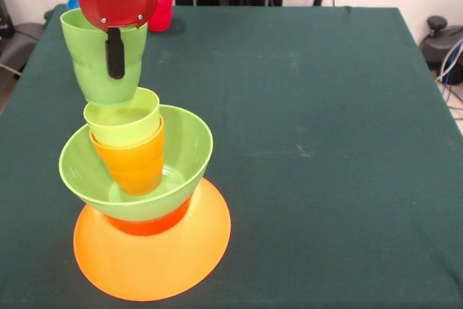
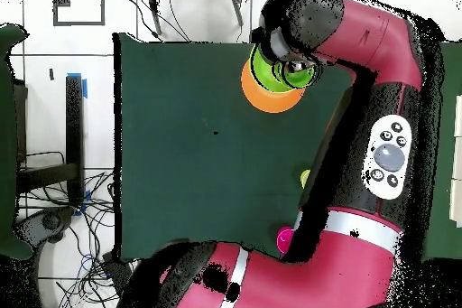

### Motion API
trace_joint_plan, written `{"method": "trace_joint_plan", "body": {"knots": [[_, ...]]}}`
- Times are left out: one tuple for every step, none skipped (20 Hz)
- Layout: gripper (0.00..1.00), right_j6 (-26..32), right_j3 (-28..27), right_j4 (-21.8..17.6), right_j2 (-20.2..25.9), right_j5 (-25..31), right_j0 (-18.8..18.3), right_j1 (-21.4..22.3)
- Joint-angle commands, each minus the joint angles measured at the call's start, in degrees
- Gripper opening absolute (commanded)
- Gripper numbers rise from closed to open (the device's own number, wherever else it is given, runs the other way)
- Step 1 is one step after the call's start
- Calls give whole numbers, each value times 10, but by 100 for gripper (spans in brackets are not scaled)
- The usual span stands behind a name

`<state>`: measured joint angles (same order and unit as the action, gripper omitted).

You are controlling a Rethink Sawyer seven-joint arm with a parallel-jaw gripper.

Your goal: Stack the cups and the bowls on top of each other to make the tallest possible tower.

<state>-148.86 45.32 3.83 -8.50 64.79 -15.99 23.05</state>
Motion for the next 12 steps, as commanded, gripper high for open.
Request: {"method": "trace_joint_plan", "body": {"knots": [[0,33,61,4,65,-28,14,-12],[0,33,61,5,65,-28,14,-12],[0,33,61,5,65,-29,14,-12],[0,32,64,6,66,-31,14,-11],[0,32,64,6,66,-33,14,-11],[0,32,64,7,67,-35,14,-13],[0,32,63,8,68,-38,14,-14],[0,30,64,10,70,-42,15,-16],[0,29,63,11,70,-44,15,-18],[0,27,61,12,71,-46,16,-20],[0,27,61,13,70,-47,17,-21],[0,27,62,13,70,-48,17,-20]]}}
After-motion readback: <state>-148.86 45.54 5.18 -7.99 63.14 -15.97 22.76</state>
